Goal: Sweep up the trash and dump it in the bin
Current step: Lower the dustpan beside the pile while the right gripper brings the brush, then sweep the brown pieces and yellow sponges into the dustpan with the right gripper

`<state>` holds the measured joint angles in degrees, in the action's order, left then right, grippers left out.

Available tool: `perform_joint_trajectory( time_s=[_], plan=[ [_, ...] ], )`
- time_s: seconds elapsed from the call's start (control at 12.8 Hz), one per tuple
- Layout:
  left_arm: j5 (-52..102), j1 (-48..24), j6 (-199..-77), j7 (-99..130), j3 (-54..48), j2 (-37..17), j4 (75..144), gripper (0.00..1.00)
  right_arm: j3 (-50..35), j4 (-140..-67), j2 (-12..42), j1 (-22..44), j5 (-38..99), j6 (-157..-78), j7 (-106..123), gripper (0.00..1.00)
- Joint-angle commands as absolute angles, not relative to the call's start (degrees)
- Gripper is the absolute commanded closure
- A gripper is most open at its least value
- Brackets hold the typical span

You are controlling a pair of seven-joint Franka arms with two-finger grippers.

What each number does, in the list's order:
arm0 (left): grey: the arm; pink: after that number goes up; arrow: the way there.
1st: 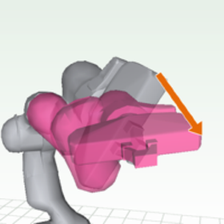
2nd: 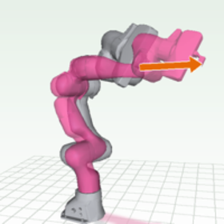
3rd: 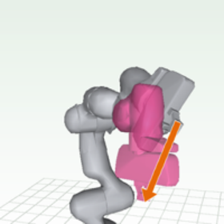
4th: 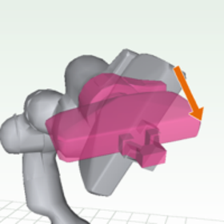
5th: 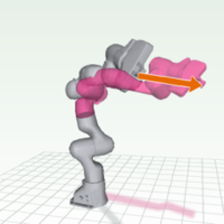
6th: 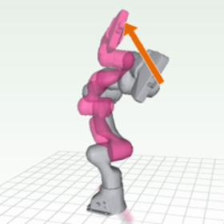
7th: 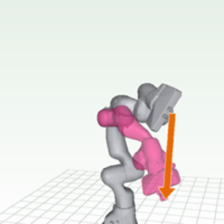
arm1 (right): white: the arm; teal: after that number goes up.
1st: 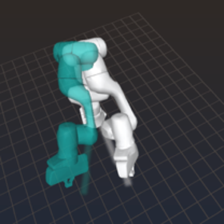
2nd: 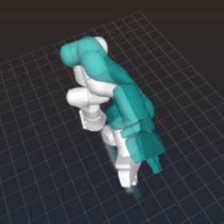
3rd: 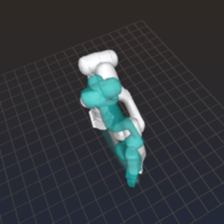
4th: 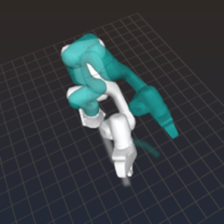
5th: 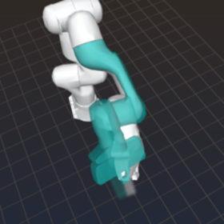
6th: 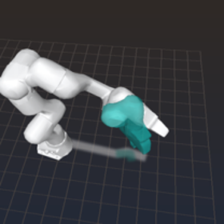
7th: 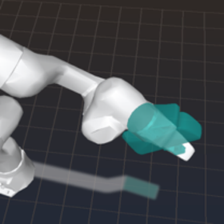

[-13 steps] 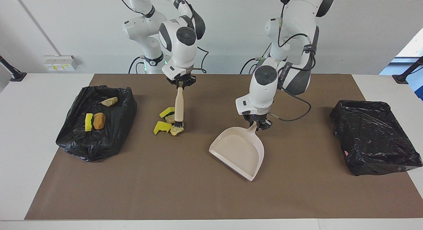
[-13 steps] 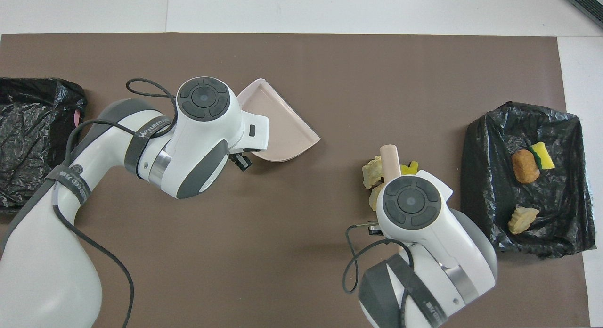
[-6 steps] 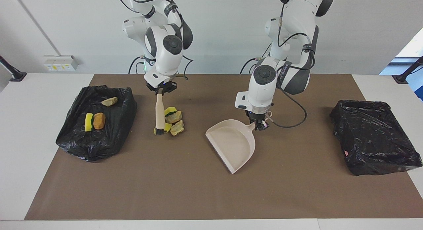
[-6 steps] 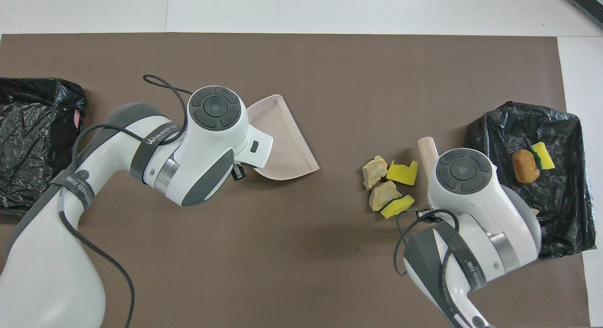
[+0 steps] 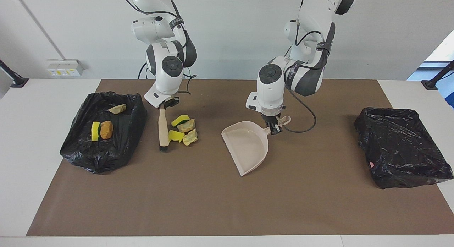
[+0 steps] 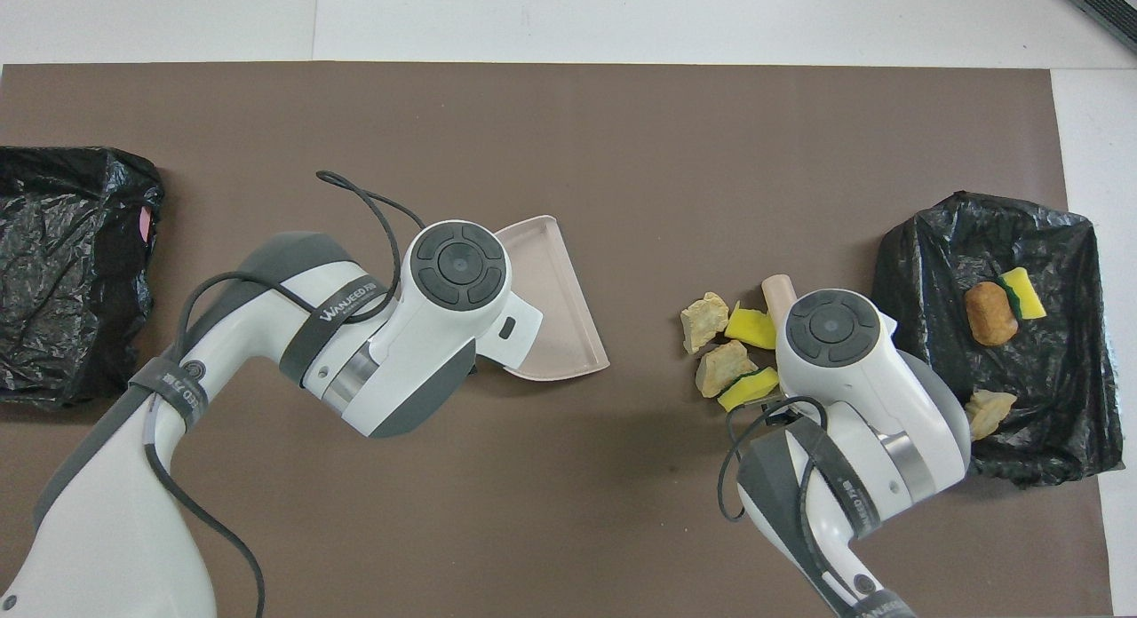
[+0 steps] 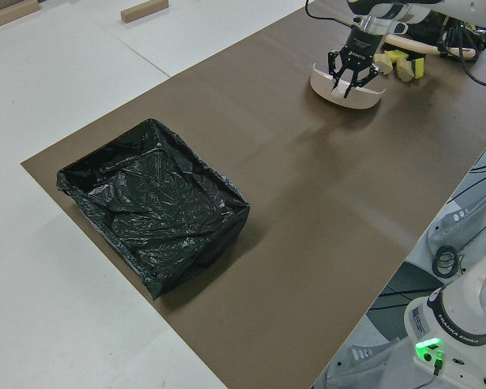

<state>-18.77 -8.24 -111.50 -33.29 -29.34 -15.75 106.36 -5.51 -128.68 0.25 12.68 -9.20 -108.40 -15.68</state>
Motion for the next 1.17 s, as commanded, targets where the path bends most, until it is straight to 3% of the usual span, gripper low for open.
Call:
perform_joint_trajectory(
  time_s=[0.0, 1.09],
  plan=[
    [-19.69, -8.26, -112.67, -34.63, -30.58, -11.78, 112.05, 1.00, -5.71, -129.20, 0.70, 15.55, -3.45, -109.68, -15.29, 1.00],
    [-19.16, -7.91, -113.91, -35.77, -33.05, -9.58, 117.16, 1.00, -5.80, -124.02, 3.95, 26.01, 22.74, -117.16, -14.15, 1.00]
  ],
)
